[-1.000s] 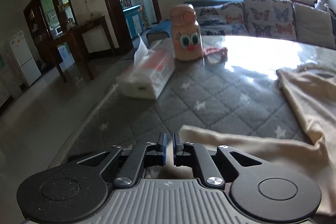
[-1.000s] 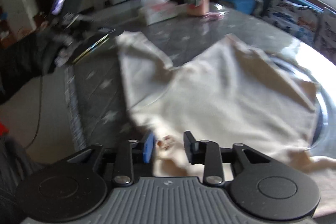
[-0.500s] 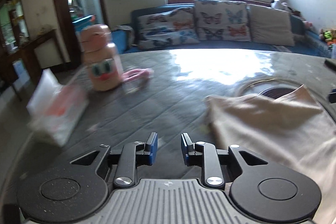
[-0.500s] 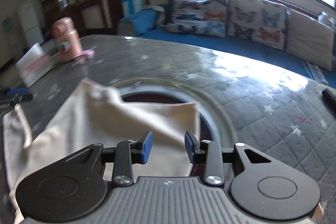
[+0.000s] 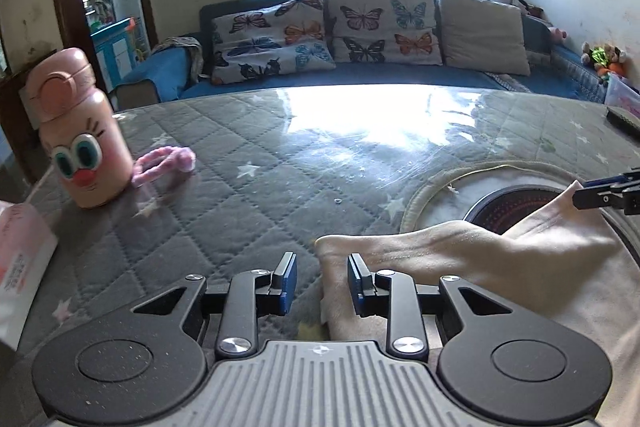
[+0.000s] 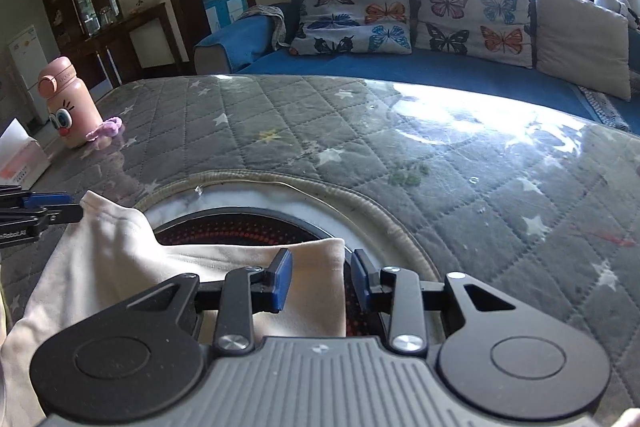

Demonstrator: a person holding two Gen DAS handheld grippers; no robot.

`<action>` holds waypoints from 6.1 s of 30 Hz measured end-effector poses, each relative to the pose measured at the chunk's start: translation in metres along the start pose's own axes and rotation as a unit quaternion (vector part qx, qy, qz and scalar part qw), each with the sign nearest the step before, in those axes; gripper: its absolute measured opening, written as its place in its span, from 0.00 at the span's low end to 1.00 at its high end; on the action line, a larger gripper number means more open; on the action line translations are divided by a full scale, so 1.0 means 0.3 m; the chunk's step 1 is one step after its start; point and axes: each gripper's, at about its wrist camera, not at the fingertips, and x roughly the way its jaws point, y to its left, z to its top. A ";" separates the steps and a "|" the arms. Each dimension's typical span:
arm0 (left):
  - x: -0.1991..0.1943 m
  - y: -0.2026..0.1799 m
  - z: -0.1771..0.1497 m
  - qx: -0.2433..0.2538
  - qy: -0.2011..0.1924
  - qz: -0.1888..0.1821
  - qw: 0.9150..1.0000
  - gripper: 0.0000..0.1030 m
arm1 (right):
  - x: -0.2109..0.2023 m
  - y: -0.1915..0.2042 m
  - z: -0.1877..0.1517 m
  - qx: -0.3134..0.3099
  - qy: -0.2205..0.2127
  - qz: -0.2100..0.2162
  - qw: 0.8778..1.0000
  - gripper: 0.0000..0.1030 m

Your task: Fold clothes

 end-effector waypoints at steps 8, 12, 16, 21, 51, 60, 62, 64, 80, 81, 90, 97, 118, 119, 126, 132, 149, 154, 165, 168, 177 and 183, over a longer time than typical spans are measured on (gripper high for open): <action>-0.019 -0.009 0.013 0.011 -0.036 0.002 0.999 0.04 | -0.023 0.032 0.004 -0.016 -0.018 -0.021 0.999 0.04; -0.030 -0.014 0.038 0.012 -0.058 0.011 0.998 0.04 | -0.086 0.036 0.030 -0.022 -0.065 -0.049 0.996 0.04; 0.024 -0.033 0.045 0.020 -0.042 0.022 0.999 0.05 | -0.037 0.021 0.040 -0.013 -0.050 -0.058 0.997 0.05; 0.041 -0.038 0.043 0.024 -0.029 0.031 0.999 0.10 | 0.013 0.002 0.034 -0.002 -0.023 -0.065 0.998 0.11; -0.368 -0.263 -0.356 0.123 -0.018 -0.035 0.992 0.47 | -0.400 0.394 -0.445 -0.141 0.041 0.047 0.988 0.44; -0.411 -0.340 -0.305 0.113 -0.043 -0.061 0.991 0.49 | -0.501 0.330 -0.514 -0.100 0.016 0.053 0.993 0.45; -0.412 -0.376 -0.296 0.115 -0.046 -0.075 0.989 0.49 | -0.533 0.308 -0.513 -0.085 0.008 0.059 0.995 0.48; -0.408 -0.416 -0.295 0.120 -0.046 -0.089 0.988 0.50 | -0.561 0.275 -0.505 -0.061 0.000 0.062 0.996 0.48; -0.411 -0.637 -0.337 0.170 -0.031 -0.160 0.972 0.58 | -0.573 -0.306 -0.486 0.177 -0.064 -0.189 0.964 0.45; -0.410 -0.641 -0.338 0.171 -0.030 -0.161 0.972 0.59 | -0.570 -0.323 -0.484 0.184 -0.066 -0.192 0.962 0.45; -0.414 -0.667 -0.341 0.177 -0.029 -0.162 0.970 0.64 | -0.495 -0.351 -0.490 0.189 -0.076 -0.240 0.949 0.11; -0.405 -0.684 -0.323 0.182 -0.035 -0.163 0.969 0.65 | -0.587 -0.363 -0.497 0.202 -0.108 -0.241 0.943 0.04; -0.476 -0.497 -0.349 0.137 -0.058 -0.114 0.982 0.67 | -0.840 0.012 -0.298 0.087 -0.174 -0.110 0.975 0.04; -0.485 -0.468 -0.352 0.130 -0.061 -0.107 0.984 0.67 | -0.839 0.058 -0.289 0.073 -0.174 -0.095 0.978 0.04; -0.544 -0.300 -0.390 0.081 -0.071 -0.068 0.992 0.67 | -0.761 0.362 -0.250 -0.016 -0.140 0.009 0.990 0.04; -0.552 -0.246 -0.436 0.061 -0.061 -0.061 0.994 0.66 | -0.633 0.558 -0.271 -0.059 -0.088 0.076 0.991 0.04; -0.584 -0.247 -0.423 0.060 -0.070 -0.084 0.992 0.56 | -0.588 0.440 -0.403 -0.059 -0.010 0.072 0.996 0.20; -0.611 -0.233 -0.394 0.052 -0.081 -0.091 0.991 0.56 | -0.527 0.314 -0.472 -0.018 0.027 0.046 0.998 0.20; -0.507 -0.274 -0.408 0.054 -0.032 -0.093 0.994 0.46 | -0.497 0.281 -0.400 -0.033 -0.002 0.049 0.998 0.21; -0.478 -0.277 -0.409 0.049 -0.020 -0.087 0.995 0.44 | -0.440 0.278 -0.373 -0.029 -0.006 0.046 0.998 0.21; -0.452 -0.268 -0.400 0.047 -0.021 -0.077 0.996 0.10 | -0.354 0.278 -0.368 -0.065 0.006 0.022 0.998 0.22; -0.484 -0.259 -0.359 0.057 -0.050 -0.069 0.995 0.07 | -0.354 0.284 -0.373 -0.074 -0.001 0.008 0.997 0.22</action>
